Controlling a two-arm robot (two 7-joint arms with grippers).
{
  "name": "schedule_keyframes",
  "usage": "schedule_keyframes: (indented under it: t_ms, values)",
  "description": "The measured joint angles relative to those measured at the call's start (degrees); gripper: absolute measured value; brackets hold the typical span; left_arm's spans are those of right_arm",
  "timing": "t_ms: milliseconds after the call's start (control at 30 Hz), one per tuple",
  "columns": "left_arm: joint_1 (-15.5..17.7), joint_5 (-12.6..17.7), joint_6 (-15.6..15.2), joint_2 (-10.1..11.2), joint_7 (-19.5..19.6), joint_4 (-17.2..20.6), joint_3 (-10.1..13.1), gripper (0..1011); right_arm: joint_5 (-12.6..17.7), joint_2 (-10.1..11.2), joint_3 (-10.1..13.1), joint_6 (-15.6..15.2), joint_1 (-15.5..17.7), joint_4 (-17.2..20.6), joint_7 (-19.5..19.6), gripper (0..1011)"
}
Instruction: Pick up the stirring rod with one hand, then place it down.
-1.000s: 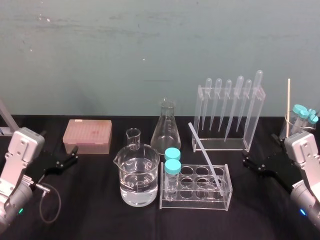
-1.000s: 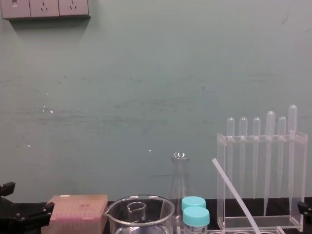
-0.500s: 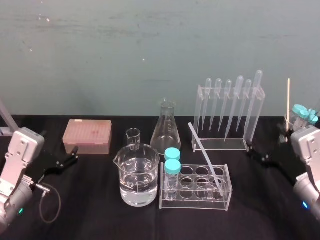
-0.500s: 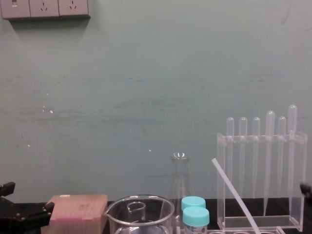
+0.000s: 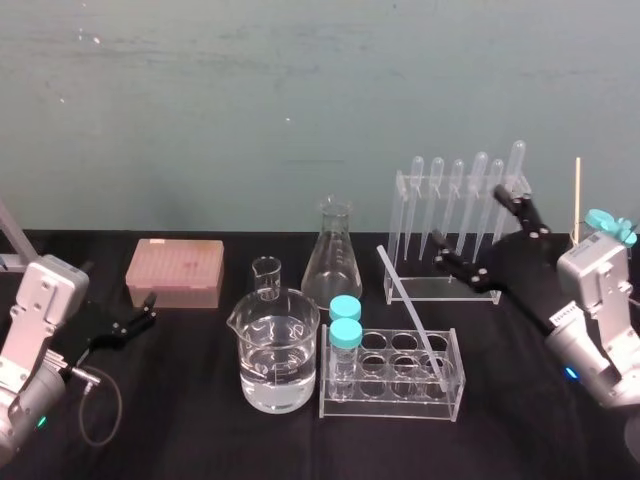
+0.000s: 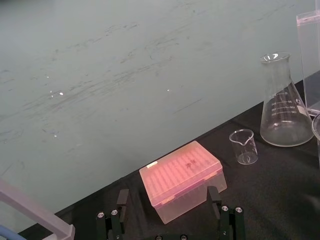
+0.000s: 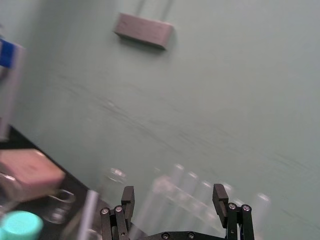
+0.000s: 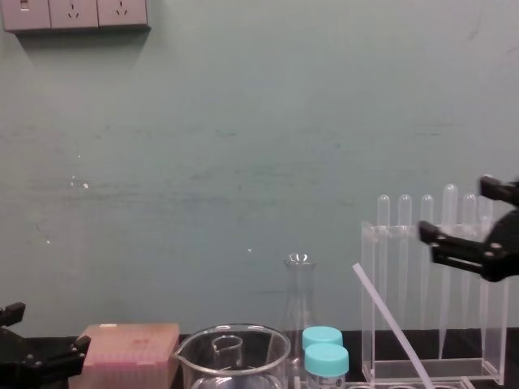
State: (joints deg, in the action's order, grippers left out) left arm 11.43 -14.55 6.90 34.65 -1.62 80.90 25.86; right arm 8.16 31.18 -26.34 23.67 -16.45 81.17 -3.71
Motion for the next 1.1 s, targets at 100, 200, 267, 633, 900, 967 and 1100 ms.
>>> schedule_keyframes:
  t_ms: [100,200,267,633,900,967,1100]
  values:
    - [0.0,0.0,0.0,0.0,0.0,0.0,0.0,1000,2.4,-0.5,-0.8,0.4,-1.0,-0.5,-4.1,1003]
    - [0.0,0.0,0.0,0.0,0.0,0.0,0.0,1000,5.7,-1.0,-1.5,-1.0,-1.9,-1.3,-8.8,1003]
    - [0.0,0.0,0.0,0.0,0.0,0.0,0.0,1000,7.6,-1.4,-1.8,-2.2,-2.6,-2.0,-11.2,1003]
    - [0.0,0.0,0.0,0.0,0.0,0.0,0.0,1000,14.8,-4.3,-2.6,-14.2,-8.0,-9.3,-21.9,1003]
    - [0.0,0.0,0.0,0.0,0.0,0.0,0.0,1000,16.1,-5.2,-2.5,-18.6,-9.8,-11.8,-25.6,1003]
    - [0.0,0.0,0.0,0.0,0.0,0.0,0.0,1000,16.1,-5.2,-2.5,-18.5,-9.8,-11.7,-25.6,1003]
    - [0.0,0.0,0.0,0.0,0.0,0.0,0.0,1000,16.0,-5.1,-2.5,-18.3,-9.7,-11.6,-25.5,1003]
